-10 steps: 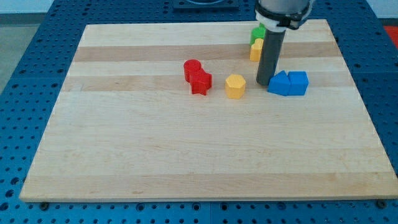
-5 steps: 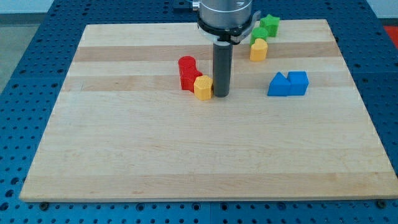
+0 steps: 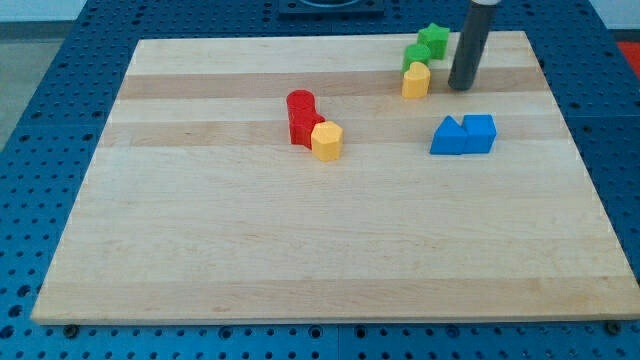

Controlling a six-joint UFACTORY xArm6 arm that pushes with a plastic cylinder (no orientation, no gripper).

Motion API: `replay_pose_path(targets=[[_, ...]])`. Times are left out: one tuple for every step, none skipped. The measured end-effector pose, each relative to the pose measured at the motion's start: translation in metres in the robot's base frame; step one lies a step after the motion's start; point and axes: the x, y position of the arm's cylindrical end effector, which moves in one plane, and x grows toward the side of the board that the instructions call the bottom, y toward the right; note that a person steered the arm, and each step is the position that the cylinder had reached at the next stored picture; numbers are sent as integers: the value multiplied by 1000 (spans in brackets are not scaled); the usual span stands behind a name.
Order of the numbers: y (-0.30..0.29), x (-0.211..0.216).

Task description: Push the yellow blocks towards the red blocks

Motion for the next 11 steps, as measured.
replay_pose_path(targets=[[-22, 0], [-46, 1], [-62, 1], [-89, 1], [-100, -6], [-103, -23], [-113, -27], [-138, -25], [-156, -9], [-160, 15], [-165, 24]])
